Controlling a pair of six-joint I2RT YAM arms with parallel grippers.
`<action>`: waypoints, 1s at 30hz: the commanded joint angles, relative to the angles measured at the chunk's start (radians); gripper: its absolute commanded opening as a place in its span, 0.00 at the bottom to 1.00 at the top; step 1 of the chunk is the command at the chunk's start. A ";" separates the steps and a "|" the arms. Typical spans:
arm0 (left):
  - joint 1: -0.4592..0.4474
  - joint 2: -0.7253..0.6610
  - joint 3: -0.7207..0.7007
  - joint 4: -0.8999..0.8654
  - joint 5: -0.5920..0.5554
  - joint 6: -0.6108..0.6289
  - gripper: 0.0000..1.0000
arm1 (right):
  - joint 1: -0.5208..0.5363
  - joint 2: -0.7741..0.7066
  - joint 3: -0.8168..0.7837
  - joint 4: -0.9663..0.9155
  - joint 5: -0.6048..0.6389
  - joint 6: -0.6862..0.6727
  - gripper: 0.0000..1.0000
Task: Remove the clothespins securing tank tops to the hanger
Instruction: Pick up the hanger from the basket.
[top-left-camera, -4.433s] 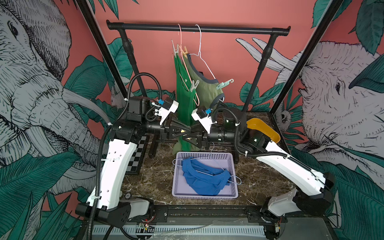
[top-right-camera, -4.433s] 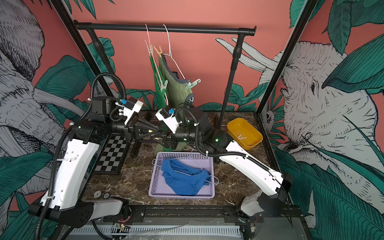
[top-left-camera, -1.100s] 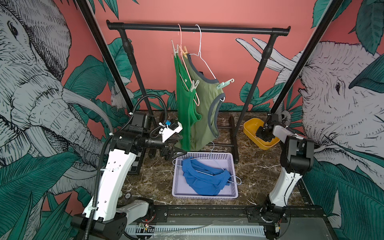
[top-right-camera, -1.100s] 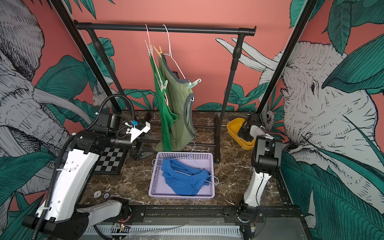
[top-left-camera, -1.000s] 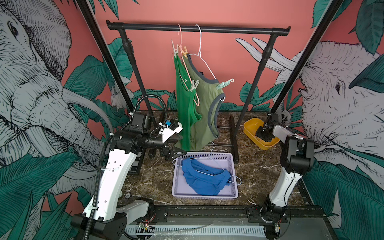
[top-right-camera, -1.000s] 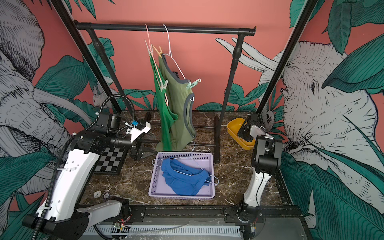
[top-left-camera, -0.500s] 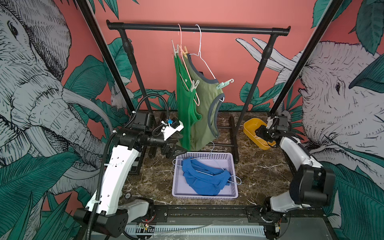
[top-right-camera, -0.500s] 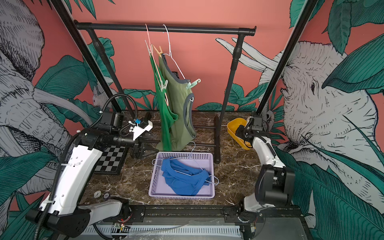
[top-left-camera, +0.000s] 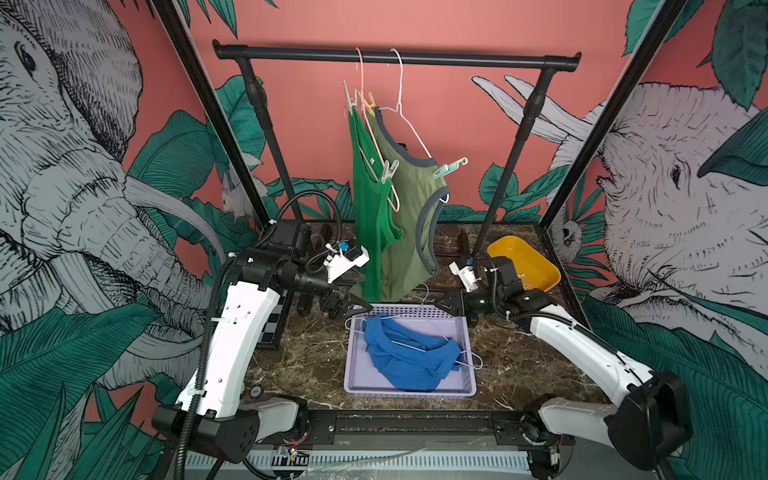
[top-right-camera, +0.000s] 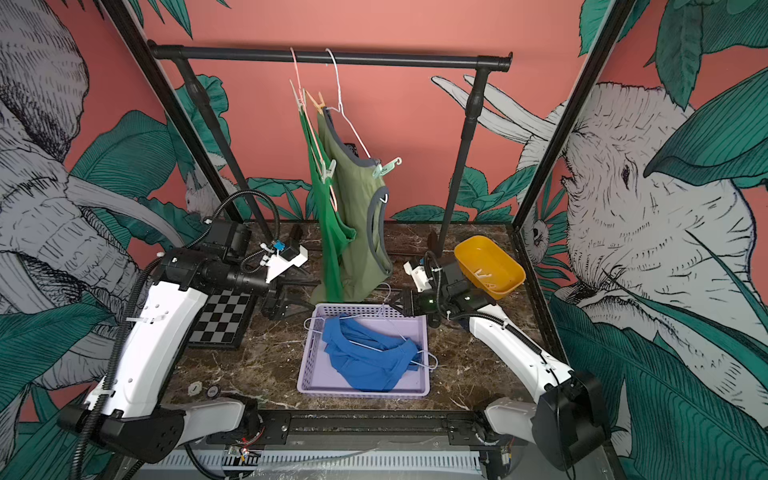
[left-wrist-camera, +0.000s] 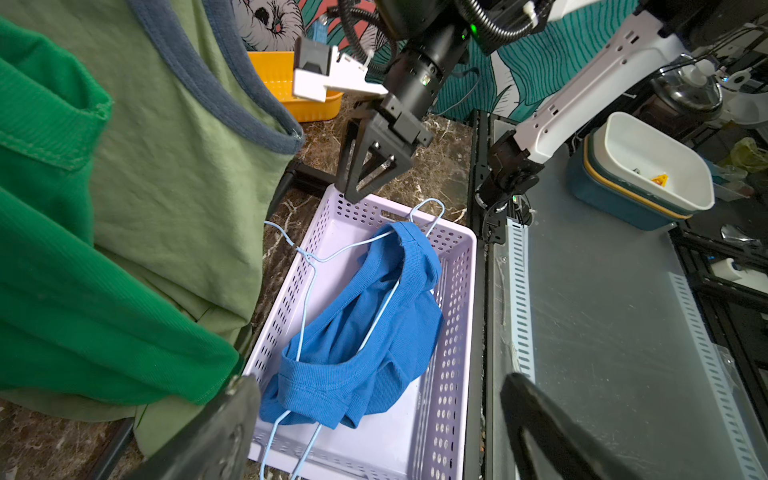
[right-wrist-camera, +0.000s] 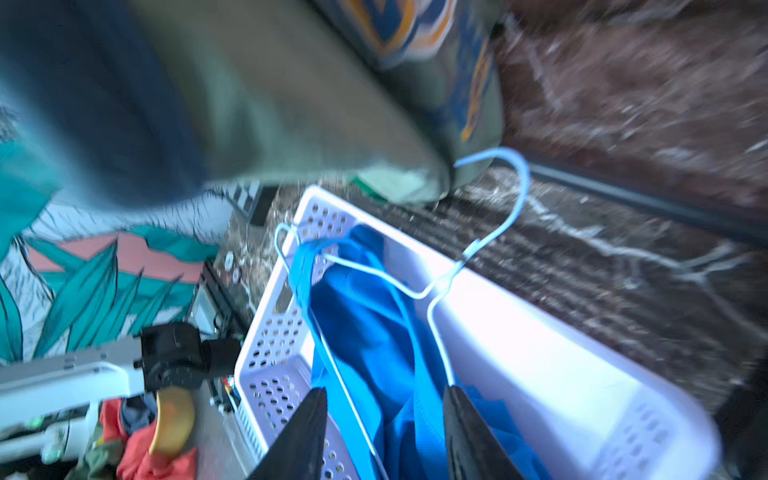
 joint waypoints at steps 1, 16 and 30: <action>-0.006 -0.011 0.008 -0.049 0.029 0.051 0.93 | 0.034 0.067 -0.023 0.035 -0.004 -0.040 0.45; -0.006 -0.010 -0.006 -0.041 0.036 0.038 0.93 | 0.054 0.266 -0.003 0.130 -0.024 -0.072 0.46; -0.006 -0.001 -0.005 -0.043 0.052 0.026 0.87 | 0.060 0.356 0.017 0.194 -0.122 -0.074 0.34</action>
